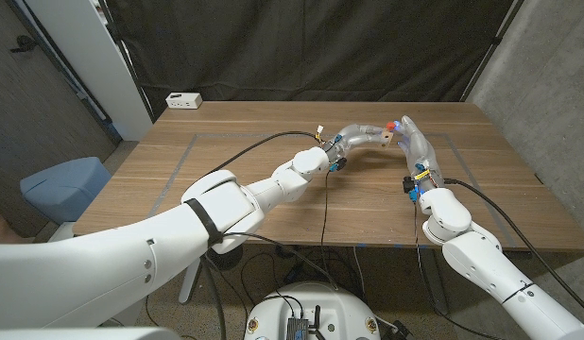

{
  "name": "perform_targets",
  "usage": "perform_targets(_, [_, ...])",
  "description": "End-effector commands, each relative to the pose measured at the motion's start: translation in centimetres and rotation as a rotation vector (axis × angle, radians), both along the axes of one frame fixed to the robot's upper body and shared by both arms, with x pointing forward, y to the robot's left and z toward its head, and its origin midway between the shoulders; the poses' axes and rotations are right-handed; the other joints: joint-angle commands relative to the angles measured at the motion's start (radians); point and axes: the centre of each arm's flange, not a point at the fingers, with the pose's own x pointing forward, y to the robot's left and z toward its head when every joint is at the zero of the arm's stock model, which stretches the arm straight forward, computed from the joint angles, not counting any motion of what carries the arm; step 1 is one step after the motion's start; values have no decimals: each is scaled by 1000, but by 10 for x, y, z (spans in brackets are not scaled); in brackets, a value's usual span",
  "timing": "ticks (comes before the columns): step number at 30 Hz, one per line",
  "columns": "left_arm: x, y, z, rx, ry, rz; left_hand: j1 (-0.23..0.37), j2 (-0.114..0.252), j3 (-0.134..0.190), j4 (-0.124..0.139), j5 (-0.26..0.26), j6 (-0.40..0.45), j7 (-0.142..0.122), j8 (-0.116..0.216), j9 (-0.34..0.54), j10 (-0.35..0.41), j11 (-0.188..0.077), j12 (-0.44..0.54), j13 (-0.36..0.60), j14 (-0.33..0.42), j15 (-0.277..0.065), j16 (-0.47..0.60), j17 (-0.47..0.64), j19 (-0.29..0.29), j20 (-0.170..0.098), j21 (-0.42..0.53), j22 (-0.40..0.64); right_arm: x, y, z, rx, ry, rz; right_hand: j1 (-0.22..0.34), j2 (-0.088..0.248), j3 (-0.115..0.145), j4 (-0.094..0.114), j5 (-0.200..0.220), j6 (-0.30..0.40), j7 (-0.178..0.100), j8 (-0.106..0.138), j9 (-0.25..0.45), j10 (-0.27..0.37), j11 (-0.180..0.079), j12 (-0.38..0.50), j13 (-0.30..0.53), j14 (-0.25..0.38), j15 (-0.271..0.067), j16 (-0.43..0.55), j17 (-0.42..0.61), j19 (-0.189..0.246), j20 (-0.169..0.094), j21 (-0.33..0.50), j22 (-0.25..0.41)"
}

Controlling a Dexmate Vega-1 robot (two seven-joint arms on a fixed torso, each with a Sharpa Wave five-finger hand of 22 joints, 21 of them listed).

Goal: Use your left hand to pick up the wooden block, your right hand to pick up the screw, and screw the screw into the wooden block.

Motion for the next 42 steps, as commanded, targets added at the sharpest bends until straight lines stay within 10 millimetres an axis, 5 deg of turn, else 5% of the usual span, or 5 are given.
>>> perform_targets(1, [1, -1, 0, 2, 10, 6, -12, 35, 37, 38, 5, 67, 27, 19, 4, 9, -1, 9, 4, 8, -90, 1, 4, 1, -6, -1, 3, 0, -1, -3, 5, 9, 0, 4, 6, 7, -1, 3, 15, 0, 5, 3, -27, -11, 5, 3, -90, -8, 5, 5, 8, 4, 7, 2])
perform_targets(42, [-2, -7, 0, 16, 2, -7, -11, 37, 38, 37, 5, 68, 26, 19, 4, 10, -2, 10, 4, 7, -93, 1, 5, 2, -5, 0, 3, -15, -2, -10, -8, 13, 9, 5, 7, 15, -4, 3, 63, -8, 9, 4, 0, -18, 8, 3, -74, -12, 9, 4, 28, 15, 8, 2])
